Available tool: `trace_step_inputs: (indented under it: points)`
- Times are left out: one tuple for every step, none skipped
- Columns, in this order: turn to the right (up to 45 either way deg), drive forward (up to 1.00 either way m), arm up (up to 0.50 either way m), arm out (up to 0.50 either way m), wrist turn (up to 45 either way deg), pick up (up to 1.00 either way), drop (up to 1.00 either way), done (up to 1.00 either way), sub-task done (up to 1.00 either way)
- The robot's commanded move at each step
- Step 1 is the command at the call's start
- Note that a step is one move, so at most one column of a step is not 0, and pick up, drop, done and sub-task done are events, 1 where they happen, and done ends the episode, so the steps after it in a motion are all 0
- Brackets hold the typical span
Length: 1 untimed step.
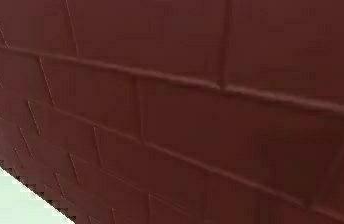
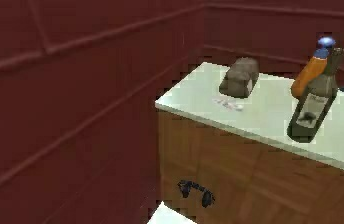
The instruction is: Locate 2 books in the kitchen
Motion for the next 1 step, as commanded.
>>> trace_step_inputs:
  points:
    - [-45.0, 0.0, 0.0, 0.0, 0.0, 0.0, 0.0, 0.0, 0.0]
